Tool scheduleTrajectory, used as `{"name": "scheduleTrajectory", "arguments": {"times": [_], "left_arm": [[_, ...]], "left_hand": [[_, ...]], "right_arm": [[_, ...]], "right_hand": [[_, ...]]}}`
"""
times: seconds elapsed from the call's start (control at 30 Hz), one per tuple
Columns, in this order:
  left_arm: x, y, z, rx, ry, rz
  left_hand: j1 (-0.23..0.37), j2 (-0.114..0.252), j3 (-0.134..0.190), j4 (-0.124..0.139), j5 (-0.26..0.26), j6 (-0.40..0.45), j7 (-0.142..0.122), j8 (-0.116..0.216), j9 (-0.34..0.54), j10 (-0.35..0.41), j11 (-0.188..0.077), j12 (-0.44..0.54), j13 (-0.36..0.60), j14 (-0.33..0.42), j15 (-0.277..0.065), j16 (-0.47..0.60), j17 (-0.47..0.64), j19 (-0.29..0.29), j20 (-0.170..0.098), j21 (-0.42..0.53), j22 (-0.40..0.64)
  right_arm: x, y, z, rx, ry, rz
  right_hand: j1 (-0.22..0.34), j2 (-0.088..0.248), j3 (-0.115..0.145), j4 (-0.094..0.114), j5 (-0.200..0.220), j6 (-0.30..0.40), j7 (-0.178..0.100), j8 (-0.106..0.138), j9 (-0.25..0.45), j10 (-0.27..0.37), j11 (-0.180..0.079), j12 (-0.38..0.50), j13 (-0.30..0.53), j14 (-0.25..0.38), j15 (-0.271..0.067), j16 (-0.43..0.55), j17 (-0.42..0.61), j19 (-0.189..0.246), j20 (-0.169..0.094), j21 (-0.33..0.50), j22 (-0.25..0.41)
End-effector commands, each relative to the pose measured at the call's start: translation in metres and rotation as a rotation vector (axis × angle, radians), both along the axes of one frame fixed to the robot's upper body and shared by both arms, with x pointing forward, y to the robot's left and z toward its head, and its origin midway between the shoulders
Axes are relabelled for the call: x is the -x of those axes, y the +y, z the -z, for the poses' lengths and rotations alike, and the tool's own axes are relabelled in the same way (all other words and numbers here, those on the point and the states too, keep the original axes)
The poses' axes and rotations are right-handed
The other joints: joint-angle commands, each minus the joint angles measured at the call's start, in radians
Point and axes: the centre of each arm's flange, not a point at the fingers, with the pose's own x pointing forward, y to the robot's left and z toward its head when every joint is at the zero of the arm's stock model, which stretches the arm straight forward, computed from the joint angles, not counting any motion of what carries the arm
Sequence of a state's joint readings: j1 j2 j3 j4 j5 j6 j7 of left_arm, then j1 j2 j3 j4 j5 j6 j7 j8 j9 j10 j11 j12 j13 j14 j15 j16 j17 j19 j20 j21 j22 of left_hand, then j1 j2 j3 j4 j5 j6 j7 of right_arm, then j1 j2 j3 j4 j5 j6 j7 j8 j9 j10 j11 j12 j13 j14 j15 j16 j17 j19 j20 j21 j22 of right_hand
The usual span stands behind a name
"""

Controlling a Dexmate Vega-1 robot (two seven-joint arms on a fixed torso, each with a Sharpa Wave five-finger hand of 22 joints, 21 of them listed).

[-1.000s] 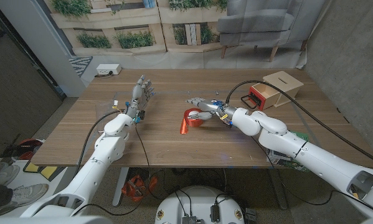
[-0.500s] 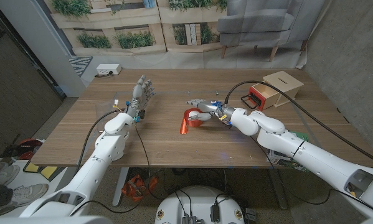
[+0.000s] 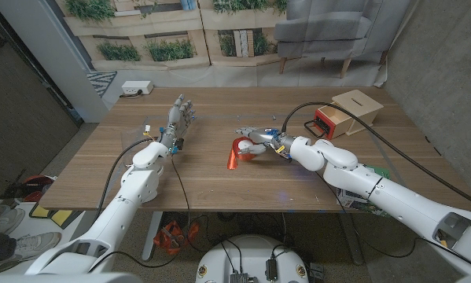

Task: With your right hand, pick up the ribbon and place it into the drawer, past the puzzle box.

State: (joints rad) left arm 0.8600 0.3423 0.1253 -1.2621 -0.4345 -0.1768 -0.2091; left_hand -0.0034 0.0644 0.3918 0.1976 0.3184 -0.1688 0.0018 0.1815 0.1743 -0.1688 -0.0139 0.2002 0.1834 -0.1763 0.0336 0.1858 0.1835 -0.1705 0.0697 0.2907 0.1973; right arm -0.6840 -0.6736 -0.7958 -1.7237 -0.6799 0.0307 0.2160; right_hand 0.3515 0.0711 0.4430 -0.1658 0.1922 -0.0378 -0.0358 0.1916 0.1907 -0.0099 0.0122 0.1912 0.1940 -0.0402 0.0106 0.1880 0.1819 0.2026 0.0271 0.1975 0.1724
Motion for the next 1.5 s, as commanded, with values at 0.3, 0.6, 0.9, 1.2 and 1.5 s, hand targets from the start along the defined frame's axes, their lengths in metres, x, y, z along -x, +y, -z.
{"name": "scheduleTrajectory", "arguments": {"times": [0.3, 0.6, 0.9, 1.2, 1.5], "left_arm": [[0.003, 0.003, 0.001, 0.004, -0.001, -0.008], [0.005, 0.004, 0.002, 0.007, -0.002, -0.01], [0.007, 0.005, 0.003, 0.009, -0.003, -0.013], [0.006, 0.003, 0.003, 0.007, -0.003, -0.011], [0.005, 0.002, 0.002, 0.006, -0.004, -0.011]], "left_hand": [[0.002, 0.118, -0.002, -0.001, 0.004, -0.117, -0.004, 0.005, 0.005, -0.157, 0.008, 0.003, 0.004, -0.166, 0.007, 0.004, 0.003, -0.042, 0.003, -0.003, 0.003], [0.002, 0.118, -0.002, -0.001, 0.004, -0.117, -0.003, 0.005, 0.005, -0.158, 0.007, 0.003, 0.004, -0.166, 0.007, 0.004, 0.003, -0.042, 0.002, -0.004, 0.003], [0.002, 0.118, -0.003, -0.001, 0.004, -0.116, -0.005, 0.005, 0.005, -0.158, 0.007, 0.003, 0.004, -0.166, 0.006, 0.004, 0.003, -0.042, 0.003, -0.005, 0.003], [0.002, 0.118, -0.003, -0.001, 0.004, -0.115, -0.006, 0.005, 0.005, -0.158, 0.007, 0.003, 0.004, -0.166, 0.007, 0.004, 0.003, -0.042, 0.004, -0.005, 0.003], [0.002, 0.118, -0.004, -0.001, 0.004, -0.114, -0.007, 0.005, 0.005, -0.156, 0.01, 0.004, 0.004, -0.166, 0.006, 0.004, 0.003, -0.042, 0.003, -0.006, 0.003]], "right_arm": [[0.0, 0.01, 0.008, 0.078, -0.015, 0.017], [0.0, 0.011, 0.009, 0.077, -0.022, 0.011], [-0.004, 0.012, 0.011, 0.09, -0.019, 0.023], [-0.006, 0.011, 0.014, 0.11, -0.046, 0.042], [-0.005, 0.009, 0.015, 0.084, -0.105, 0.028]], "right_hand": [[0.057, -0.007, 0.013, -0.019, 0.002, -0.04, -0.004, -0.002, 0.003, -0.028, -0.005, -0.006, 0.003, -0.003, 0.005, 0.002, 0.0, 0.024, 0.007, 0.006, 0.001], [0.091, -0.013, 0.021, -0.021, 0.004, -0.041, -0.006, 0.005, 0.004, -0.027, -0.006, -0.001, 0.003, 0.009, 0.004, 0.006, 0.0, 0.044, 0.01, 0.011, 0.001], [0.153, -0.008, 0.039, -0.018, 0.006, -0.031, -0.009, 0.014, 0.004, -0.018, -0.008, 0.006, 0.002, 0.045, -0.001, 0.013, 0.0, 0.098, 0.015, 0.024, 0.001], [0.277, -0.011, 0.07, -0.026, 0.013, -0.031, -0.036, 0.02, 0.004, -0.015, -0.016, 0.009, 0.002, 0.076, -0.009, 0.011, -0.001, 0.194, 0.006, 0.042, 0.001], [0.521, -0.023, 0.032, -0.008, 0.031, 0.238, -0.034, 0.099, 0.009, 0.191, -0.022, 0.068, 0.005, 0.388, -0.122, 0.091, 0.033, 0.522, -0.087, 0.132, 0.013]]}}
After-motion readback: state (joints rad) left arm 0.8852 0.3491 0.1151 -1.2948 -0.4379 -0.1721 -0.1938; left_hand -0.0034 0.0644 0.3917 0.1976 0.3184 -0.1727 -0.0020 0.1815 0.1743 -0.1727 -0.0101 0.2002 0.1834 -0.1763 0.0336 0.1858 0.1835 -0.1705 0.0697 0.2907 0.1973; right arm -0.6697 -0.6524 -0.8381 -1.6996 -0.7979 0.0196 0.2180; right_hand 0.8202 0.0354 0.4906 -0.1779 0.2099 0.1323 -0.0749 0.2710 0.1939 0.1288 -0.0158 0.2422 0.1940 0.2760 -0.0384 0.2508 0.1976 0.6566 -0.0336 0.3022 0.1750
